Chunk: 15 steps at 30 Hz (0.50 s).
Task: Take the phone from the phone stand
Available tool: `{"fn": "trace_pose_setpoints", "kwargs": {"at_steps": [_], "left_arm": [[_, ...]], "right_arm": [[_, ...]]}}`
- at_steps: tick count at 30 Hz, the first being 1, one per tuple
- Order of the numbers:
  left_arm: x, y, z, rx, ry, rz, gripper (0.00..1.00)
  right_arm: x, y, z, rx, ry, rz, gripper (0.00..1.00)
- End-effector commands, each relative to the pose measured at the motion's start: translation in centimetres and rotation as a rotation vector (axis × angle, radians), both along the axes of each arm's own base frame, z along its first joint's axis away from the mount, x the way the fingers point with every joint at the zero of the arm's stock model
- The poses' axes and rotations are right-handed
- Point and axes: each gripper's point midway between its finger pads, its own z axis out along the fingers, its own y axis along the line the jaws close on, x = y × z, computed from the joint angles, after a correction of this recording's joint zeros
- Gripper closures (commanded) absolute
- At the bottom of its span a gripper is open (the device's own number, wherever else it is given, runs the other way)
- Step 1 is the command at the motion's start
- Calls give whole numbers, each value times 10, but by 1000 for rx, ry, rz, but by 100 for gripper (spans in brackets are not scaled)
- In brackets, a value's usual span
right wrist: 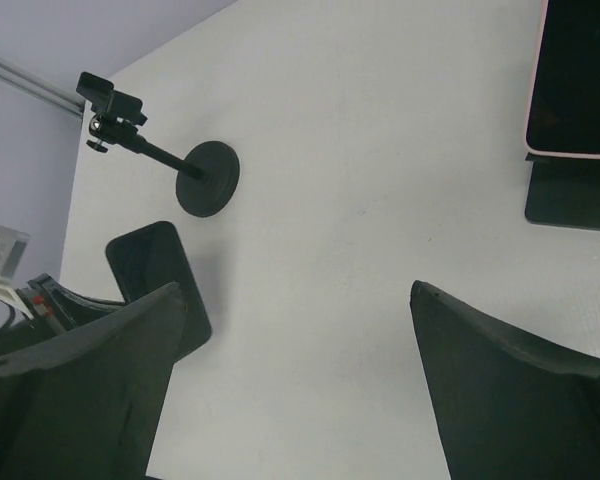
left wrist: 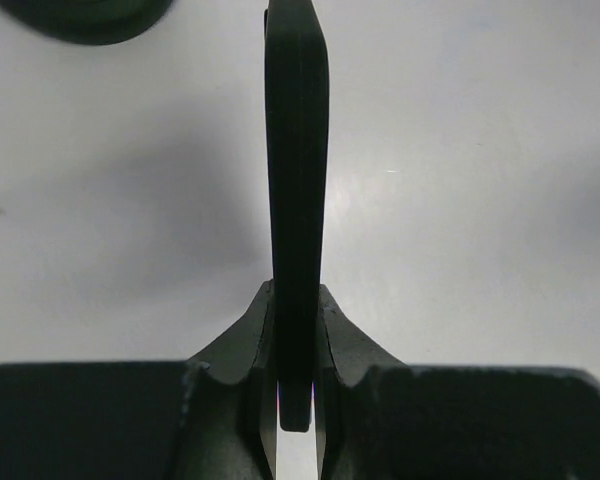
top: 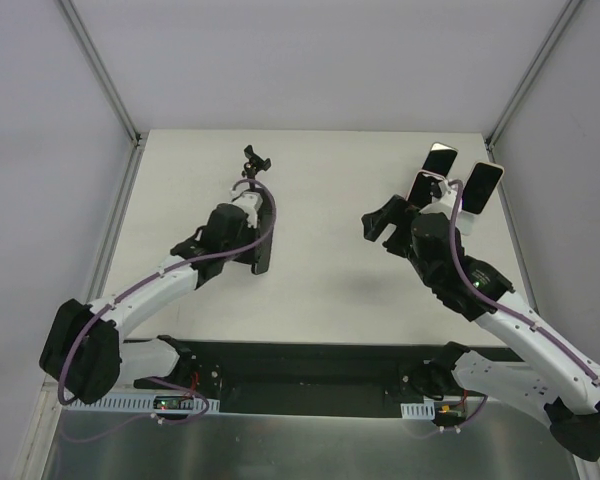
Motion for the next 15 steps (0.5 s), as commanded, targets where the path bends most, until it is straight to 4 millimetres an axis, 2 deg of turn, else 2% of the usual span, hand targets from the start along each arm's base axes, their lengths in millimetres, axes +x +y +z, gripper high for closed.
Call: {"fn": "trace_pose_setpoints", "kwargs": {"at_steps": [1, 4, 5, 8, 9, 10, 11, 14, 15], "left_arm": [[1, 46, 5, -167, 141, 129, 100], [10, 78, 1, -190, 207, 207, 100], [16, 97, 0, -217, 252, 262, 100], [28, 124, -2, -270, 332, 323, 100], [31, 129, -3, -280, 350, 327, 100], [32, 132, -14, -283, 406, 329, 100], [37, 143, -11, -282, 419, 336, 100], [43, 147, -16, -326, 494, 282, 100], [37, 148, -17, -358, 545, 276, 100]], "right_arm": [[7, -4, 33, -73, -123, 30, 4], [9, -1, 32, -111, -134, 57, 4], [9, 0, 33, -115, -134, 68, 4], [11, 3, 31, -139, -135, 87, 4], [12, 4, 31, -143, -134, 92, 4], [12, 5, 30, -152, -133, 97, 4], [11, 5, 30, -158, -136, 103, 4], [12, 3, 29, -178, -140, 111, 4], [11, 2, 27, -184, -138, 113, 4]]}}
